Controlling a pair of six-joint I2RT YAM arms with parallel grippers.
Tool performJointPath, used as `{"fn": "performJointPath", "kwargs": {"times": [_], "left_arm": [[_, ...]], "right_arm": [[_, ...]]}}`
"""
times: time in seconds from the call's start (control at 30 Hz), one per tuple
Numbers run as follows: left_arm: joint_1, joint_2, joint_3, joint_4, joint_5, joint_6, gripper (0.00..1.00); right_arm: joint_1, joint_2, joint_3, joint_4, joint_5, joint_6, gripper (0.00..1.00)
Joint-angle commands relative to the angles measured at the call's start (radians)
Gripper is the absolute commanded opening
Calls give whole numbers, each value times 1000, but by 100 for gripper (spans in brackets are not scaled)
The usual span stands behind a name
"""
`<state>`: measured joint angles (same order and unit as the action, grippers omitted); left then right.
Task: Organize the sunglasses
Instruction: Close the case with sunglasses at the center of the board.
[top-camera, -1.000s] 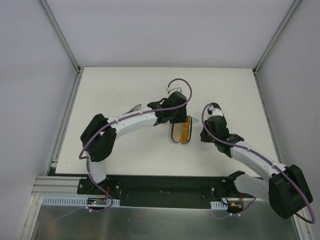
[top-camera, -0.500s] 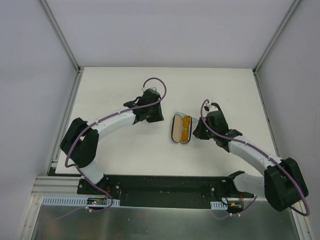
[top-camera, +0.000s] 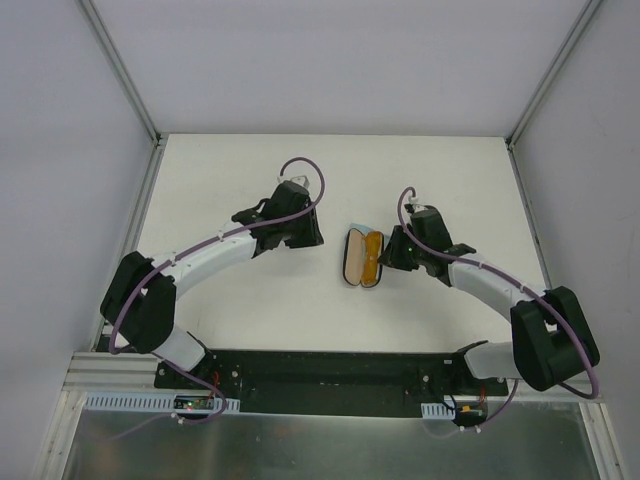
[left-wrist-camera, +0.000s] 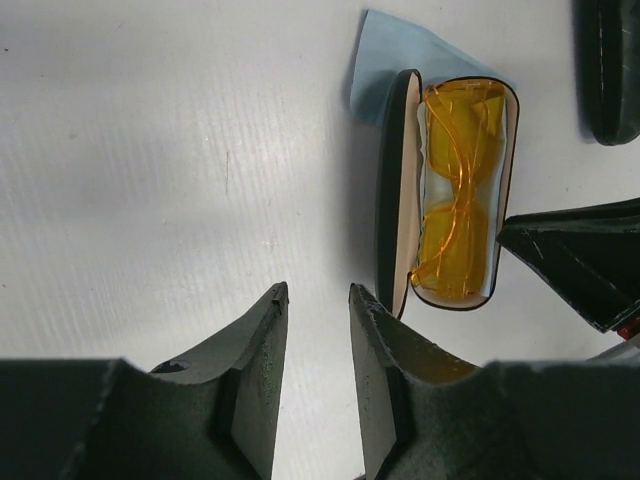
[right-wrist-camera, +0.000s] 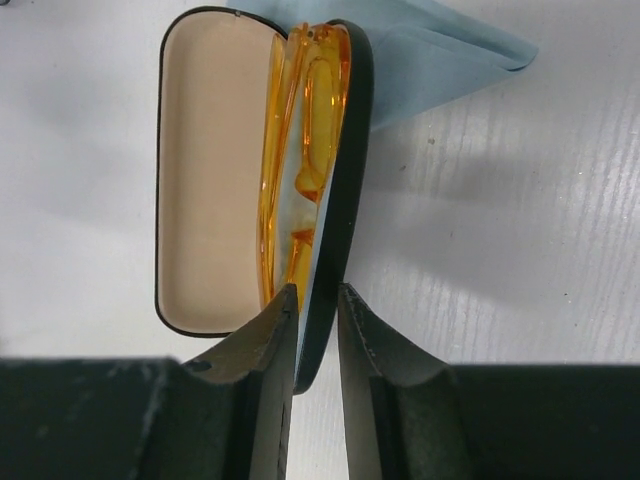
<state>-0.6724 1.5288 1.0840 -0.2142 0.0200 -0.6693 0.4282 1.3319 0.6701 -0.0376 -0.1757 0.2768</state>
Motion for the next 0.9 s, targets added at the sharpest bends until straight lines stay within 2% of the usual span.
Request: {"fn": "performJointPath", "kwargs": {"times": [0.0, 0.43, 0.87], "left_arm": [[13, -53, -22, 7, 6, 31, 31], [14, -41, -29, 15, 24, 37, 31], [14, -12, -61, 128, 178, 66, 30]], "right_arm": [[-8, 9, 37, 10, 2, 9, 25], [-11, 81, 36, 16, 7, 4, 21], [-9, 148, -3, 125, -83, 28, 14]]}}
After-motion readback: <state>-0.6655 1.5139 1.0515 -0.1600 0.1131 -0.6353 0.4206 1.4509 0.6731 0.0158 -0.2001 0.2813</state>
